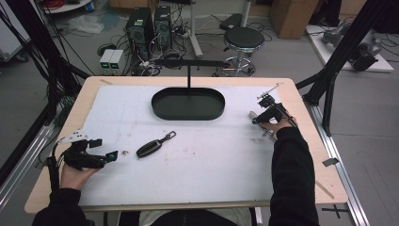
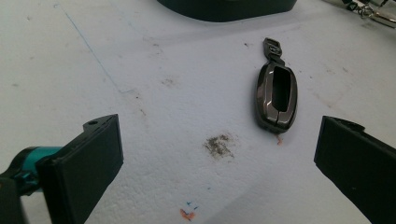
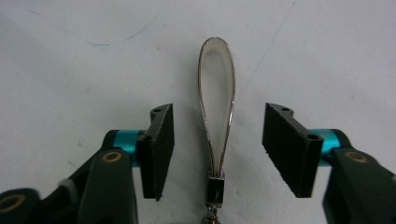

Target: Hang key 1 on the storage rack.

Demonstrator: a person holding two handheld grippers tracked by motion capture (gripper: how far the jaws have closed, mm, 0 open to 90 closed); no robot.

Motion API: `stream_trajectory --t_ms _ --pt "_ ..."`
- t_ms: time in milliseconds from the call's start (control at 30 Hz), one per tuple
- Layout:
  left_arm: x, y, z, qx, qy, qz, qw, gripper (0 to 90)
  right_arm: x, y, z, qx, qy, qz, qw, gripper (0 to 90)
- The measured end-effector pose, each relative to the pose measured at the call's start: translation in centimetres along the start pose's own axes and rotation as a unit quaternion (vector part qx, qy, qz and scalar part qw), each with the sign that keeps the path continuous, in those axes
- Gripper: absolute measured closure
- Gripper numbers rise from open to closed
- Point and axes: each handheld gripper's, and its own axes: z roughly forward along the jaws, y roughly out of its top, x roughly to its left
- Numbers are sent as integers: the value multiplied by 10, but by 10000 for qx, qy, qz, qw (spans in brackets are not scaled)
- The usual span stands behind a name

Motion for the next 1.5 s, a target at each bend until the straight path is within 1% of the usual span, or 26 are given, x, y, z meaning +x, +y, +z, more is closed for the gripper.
stream_trajectory --t_ms 100,133,167,267,300,367,400,433,467,700,767,800,833,933,1033,1133,1167,1200,1233,1300,1333,1367,1400,1433,1467,1500 --pt "0 0 0 -22 1 -13 10000 17 1 0 0 12 -27 -13 10000 507" --pt "1 0 -1 -43 0 -26 10000 17 2 1 1 40 -47 -22 10000 568" --pt "1 0 -1 -43 0 -26 10000 17 2 1 1 40 -47 -22 10000 568" --pt "1 0 -2 -92 -47 -22 9999 17 3 1 2 130 -34 4 9999 707" --pt "1 0 -2 -92 -47 -22 9999 17 3 1 2 130 -34 4 9999 707" --pt "1 0 -2 -97 -62 -20 9999 17 3 0 4 220 -18 5 9998 757" --pt "1 0 -1 -103 -52 -30 9999 17 3 -2 6 392 -10 -29 9992 805" --pt "1 0 -1 -99 -54 -35 9999 17 3 -2 6 392 -10 -29 9992 805" --pt "1 0 -1 -85 -55 -36 9999 17 4 -2 5 415 45 21 9991 848" --pt "1 0 -1 -82 -28 -29 10000 17 8 -2 4 468 -81 -59 9989 869" --pt "1 0 -1 -81 -22 -19 10000 17 6 -3 2 446 -47 12 9990 869" --pt "1 0 -1 -77 -32 -26 10000 17 4 -4 -1 440 51 156 9989 869" --pt "1 0 -1 -76 -31 -27 10000 17 4 -4 -1 440 51 156 9989 869" --pt "1 0 -1 -60 -49 -20 10000 17 -2 -8 -11 191 164 382 9990 869" --pt "1 0 -1 -63 -43 -18 10000 17 -5 -10 -16 39 219 432 9988 869" --pt "1 0 -1 -65 -35 -16 10000 17 -11 -12 -30 -299 428 690 9962 869" --pt "1 0 -1 -67 -37 -21 10000 17 -11 -12 -30 -299 428 690 9962 869" --pt "1 0 -1 -69 -32 -21 10000 17 -14 -13 -37 -523 521 778 9942 869" --pt "1 0 -1 -73 -17 -18 10000 17 -14 -13 -37 -523 521 778 9942 869" --pt "0 0 -2 -110 5 20 9999 17 -16 -14 -44 -784 593 909 9910 869" --pt "0 1 -3 -218 10 31 9998 17 -17 -13 -51 -1045 709 978 9872 868" --pt "0 1 -3 -218 10 31 9998 17 -17 -13 -51 -1045 709 978 9872 868" --pt "0 1 -4 -277 32 13 9996 17 -18 -13 -56 -1170 789 1037 9845 869" --pt "0 1 -5 -305 44 10 9995 17 -18 -12 -61 -1336 845 1063 9817 868" --pt "1 1 -5 -315 46 -2 9995 17 -17 -10 -71 -1622 965 1098 9759 869" --pt "1 1 -5 -332 50 -13 9994 17 -17 -10 -71 -1622 965 1098 9759 869"
